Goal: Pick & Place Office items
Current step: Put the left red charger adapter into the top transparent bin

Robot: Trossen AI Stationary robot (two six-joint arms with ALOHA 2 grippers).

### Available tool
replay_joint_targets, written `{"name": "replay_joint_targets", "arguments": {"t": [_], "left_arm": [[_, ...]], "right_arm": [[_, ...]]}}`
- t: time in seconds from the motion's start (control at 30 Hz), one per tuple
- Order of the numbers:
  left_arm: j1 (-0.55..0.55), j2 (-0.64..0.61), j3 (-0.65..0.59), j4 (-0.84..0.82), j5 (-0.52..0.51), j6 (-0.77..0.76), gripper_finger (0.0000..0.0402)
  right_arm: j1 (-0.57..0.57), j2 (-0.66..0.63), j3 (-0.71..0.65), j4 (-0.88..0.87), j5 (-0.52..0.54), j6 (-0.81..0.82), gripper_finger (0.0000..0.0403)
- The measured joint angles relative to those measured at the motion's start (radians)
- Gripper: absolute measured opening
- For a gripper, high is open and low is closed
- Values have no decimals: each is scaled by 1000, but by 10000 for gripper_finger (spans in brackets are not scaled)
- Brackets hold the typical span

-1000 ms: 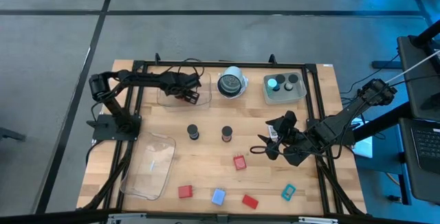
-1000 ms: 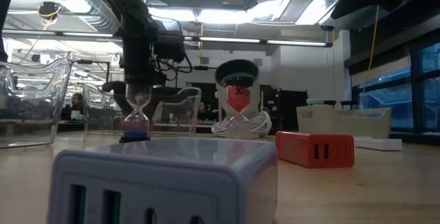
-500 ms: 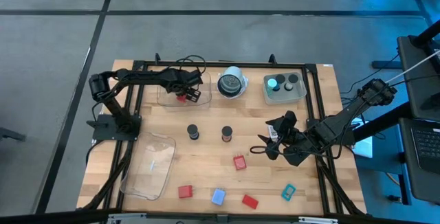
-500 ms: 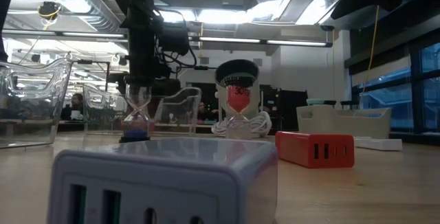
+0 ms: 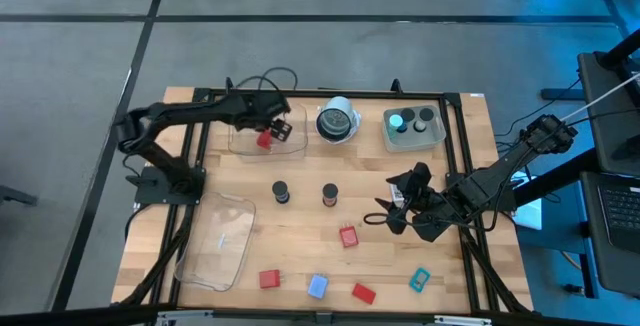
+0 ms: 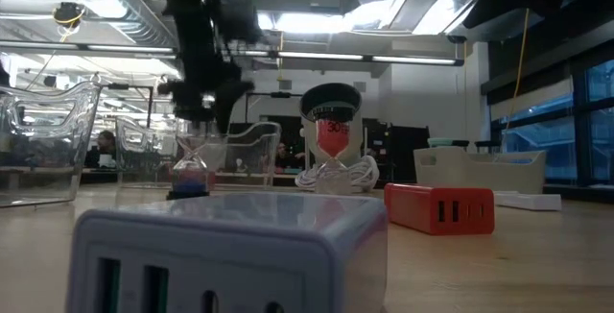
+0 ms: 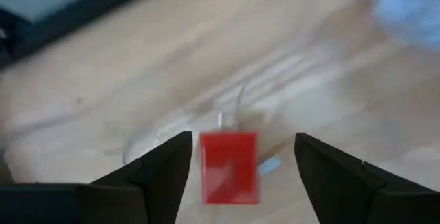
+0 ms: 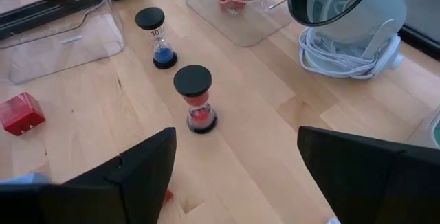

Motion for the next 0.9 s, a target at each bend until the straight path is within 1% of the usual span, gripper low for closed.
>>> {"name": "replay_joint_targets", "arguments": {"t": [0.1,0.17,0.27,0.37,0.5,0.63,0.77,0.9], "left_arm": [[-54,-86,10,25,-1,-42,240],[-121,-137,10,49,-1,-59,236],[-260,-188,10,96,-1,-61,233],[-423,-207,10,174,-5,-57,233],[-628,-200,10,301,11,-3,235],[-800,-157,10,420,17,28,236],[-932,-92,11,539,10,28,249],[-1020,-26,10,644,28,18,267]], "right_arm": [[0,0,0,2,-16,31,306],[2,0,0,2,-16,54,306],[9,0,0,2,-17,75,306],[14,0,0,2,-17,78,306],[14,0,0,2,-17,78,306],[14,0,0,2,-16,78,306],[14,0,0,2,-16,78,306],[14,0,0,3,-11,78,306]]}}
